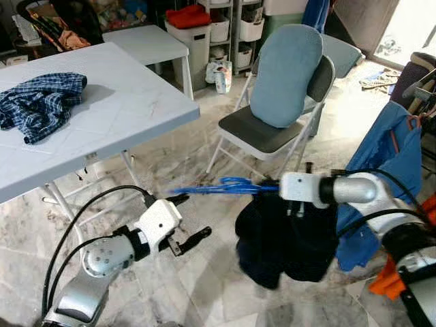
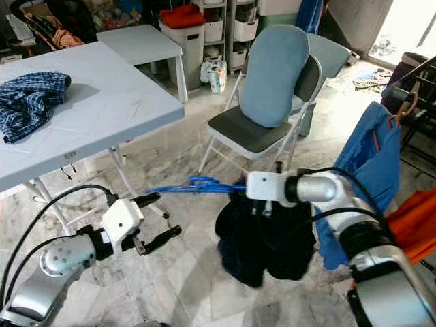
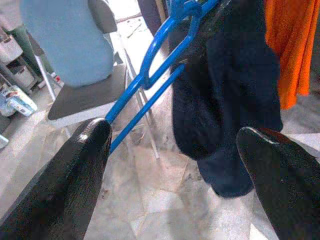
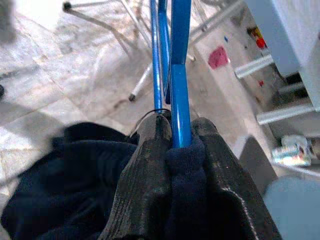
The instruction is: Hang hanger
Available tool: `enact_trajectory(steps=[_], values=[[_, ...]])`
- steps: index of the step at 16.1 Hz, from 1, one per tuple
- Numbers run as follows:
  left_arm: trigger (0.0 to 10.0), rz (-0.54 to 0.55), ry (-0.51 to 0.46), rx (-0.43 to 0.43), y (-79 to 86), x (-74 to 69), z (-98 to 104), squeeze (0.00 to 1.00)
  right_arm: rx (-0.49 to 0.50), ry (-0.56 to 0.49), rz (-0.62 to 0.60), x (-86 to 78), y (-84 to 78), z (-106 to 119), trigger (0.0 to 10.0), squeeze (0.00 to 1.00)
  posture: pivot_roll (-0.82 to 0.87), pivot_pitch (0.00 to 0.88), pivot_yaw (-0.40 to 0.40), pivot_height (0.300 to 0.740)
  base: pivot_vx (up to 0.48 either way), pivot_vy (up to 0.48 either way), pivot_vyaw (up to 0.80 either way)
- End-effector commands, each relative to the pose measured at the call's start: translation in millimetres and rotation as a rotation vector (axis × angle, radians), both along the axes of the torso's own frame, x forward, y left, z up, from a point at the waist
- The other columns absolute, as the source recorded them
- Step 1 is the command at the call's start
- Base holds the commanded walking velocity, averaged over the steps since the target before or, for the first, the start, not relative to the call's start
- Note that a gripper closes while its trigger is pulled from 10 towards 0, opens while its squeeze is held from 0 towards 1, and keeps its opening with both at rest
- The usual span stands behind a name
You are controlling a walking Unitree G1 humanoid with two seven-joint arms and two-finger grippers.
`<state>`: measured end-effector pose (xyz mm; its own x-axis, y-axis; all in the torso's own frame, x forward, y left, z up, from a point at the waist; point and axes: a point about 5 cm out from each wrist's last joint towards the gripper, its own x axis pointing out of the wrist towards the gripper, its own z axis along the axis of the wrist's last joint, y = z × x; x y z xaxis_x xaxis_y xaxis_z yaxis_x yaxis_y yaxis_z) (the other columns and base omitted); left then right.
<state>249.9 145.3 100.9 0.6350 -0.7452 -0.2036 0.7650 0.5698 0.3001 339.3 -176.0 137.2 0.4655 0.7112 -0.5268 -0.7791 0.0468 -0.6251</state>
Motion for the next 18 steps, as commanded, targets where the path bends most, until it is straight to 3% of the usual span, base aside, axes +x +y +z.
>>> enact_trajectory(steps=[1, 2, 3, 6, 7, 8, 9, 12, 13, 15, 18], values=[[10.0, 0.014, -0.010, 0.027, 4.7, 1.6, -2, 0.00, 0.026, -0.037, 0.057, -1.1, 2.5, 11, 10.0, 0.00, -0.05, 0.000, -0.030, 0.740, 0.000, 0.000, 0.00], [10.0, 0.014, -0.004, 0.034, 7.2, 1.5, -3, 0.35, 0.028, -0.035, 0.083, -3.5, 1.9, 10, 10.0, 0.00, -0.05, 0.000, -0.030, 0.740, 0.000, 0.000, 0.00], [10.0, 0.005, 0.008, 0.045, 8.7, 0.3, -6, 1.00, 0.029, -0.031, 0.089, -4.1, -0.1, 11, 10.0, 0.00, -0.05, 0.000, -0.029, 0.740, 0.000, 0.000, 0.00], [10.0, 0.001, 0.014, 0.068, 11.1, 1.3, -8, 1.00, 0.038, -0.028, 0.104, -4.4, -4.8, 17, 10.0, 0.00, -0.05, 0.000, -0.027, 0.740, 0.000, 0.000, 0.00], [10.0, -0.005, 0.018, 0.078, 11.4, 2.0, -9, 0.96, 0.045, -0.006, 0.118, -5.7, -5.4, 19, 10.0, 0.00, -0.06, 0.000, -0.026, 0.740, 0.000, 0.000, 0.00], [10.0, -0.009, 0.015, 0.086, 11.4, 2.3, -10, 0.71, 0.041, 0.008, 0.131, -7.1, -5.9, 18, 10.0, 0.00, -0.06, 0.000, -0.026, 0.740, 0.000, 0.000, 0.00], [10.0, -0.014, 0.009, 0.093, 11.3, 2.7, -10, 0.00, 0.031, 0.023, 0.147, -9.0, -6.8, 18, 10.0, 0.00, -0.06, 0.000, -0.026, 0.740, 0.000, 0.000, 0.00], [10.0, -0.005, -0.034, 0.086, 9.5, 10.0, -4, 0.00, -0.038, 0.064, 0.157, -10.8, -11.6, 12, 10.0, 0.00, -0.06, 0.000, -0.028, 0.740, 0.000, 0.000, 0.00], [10.0, 0.005, -0.054, 0.052, 5.9, 13.6, 3, 0.00, -0.074, -0.010, 0.074, -1.6, -11.5, 10, 10.0, 0.00, -0.06, 0.000, -0.028, 0.740, 0.000, 0.000, 0.00], [10.0, 0.003, -0.058, 0.037, 1.0, 13.3, 4, 0.00, -0.058, -0.040, 0.033, 2.6, -9.0, 10, 10.0, 0.00, -0.06, 0.000, -0.029, 0.740, 0.000, 0.000, 0.00], [10.0, -0.014, -0.035, 0.062, -1.5, 8.8, -8, 0.00, 0.037, -0.026, 0.134, -6.4, 1.7, 13, 10.0, 0.00, -0.06, 0.000, -0.031, 0.740, 0.000, 0.000, 0.00]])
